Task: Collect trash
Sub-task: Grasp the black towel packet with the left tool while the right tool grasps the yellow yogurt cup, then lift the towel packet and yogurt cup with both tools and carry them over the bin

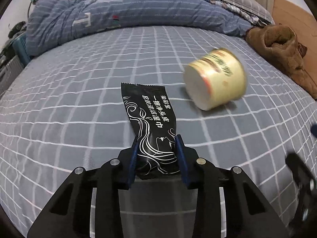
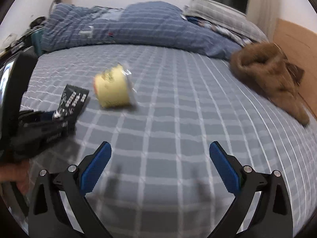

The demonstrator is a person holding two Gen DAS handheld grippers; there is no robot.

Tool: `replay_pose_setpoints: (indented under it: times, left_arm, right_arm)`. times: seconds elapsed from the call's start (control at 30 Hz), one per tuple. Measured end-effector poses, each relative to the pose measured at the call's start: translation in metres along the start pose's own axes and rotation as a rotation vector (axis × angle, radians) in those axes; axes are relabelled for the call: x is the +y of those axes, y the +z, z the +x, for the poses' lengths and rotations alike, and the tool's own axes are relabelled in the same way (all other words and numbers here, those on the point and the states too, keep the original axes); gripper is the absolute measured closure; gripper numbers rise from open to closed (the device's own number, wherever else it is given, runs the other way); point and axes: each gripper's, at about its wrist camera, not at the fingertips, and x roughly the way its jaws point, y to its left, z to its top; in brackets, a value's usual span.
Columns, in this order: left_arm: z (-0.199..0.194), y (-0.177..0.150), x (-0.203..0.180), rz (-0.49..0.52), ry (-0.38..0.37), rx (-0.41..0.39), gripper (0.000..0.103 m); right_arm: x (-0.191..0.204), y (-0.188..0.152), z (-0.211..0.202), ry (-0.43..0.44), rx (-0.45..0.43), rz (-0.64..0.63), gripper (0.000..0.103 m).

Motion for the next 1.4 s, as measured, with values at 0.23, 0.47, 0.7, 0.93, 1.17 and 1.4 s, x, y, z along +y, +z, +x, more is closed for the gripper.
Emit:
replay_pose_setpoints:
  times: [0.23, 0.47, 0.7, 0.93, 1.17, 1.4]
  left_arm:
    - [0.002, 0.002, 0.049, -0.022, 0.030, -0.008, 0.069]
    - [0.001, 0.002, 0.072, -0.053, 0.022, -0.001, 0.069]
    - [-0.001, 0.002, 0.069, -0.046, 0.012, -0.003, 0.069]
    - [0.001, -0.001, 0.063, -0.042, -0.004, 0.010, 0.069]
    - [-0.011, -0.005, 0.049, -0.033, -0.019, 0.001, 0.069]
    - [-0.031, -0.014, 0.028, -0.015, -0.036, 0.000, 0.070]
  right_arm:
    - [0.043, 0.048, 0.039, 0.028, -0.036, -0.056, 0.008]
    - [0.058, 0.063, 0.067, 0.024, -0.008, -0.050, 0.008]
    - [0.066, 0.067, 0.084, 0.007, 0.040, -0.056, 0.028]
    - [0.066, 0.059, 0.078, -0.033, 0.027, -0.054, 0.036]
    - [0.050, 0.044, 0.041, -0.037, -0.015, -0.011, 0.036]
    - [0.040, 0.024, -0.003, -0.030, -0.033, 0.027, 0.036]
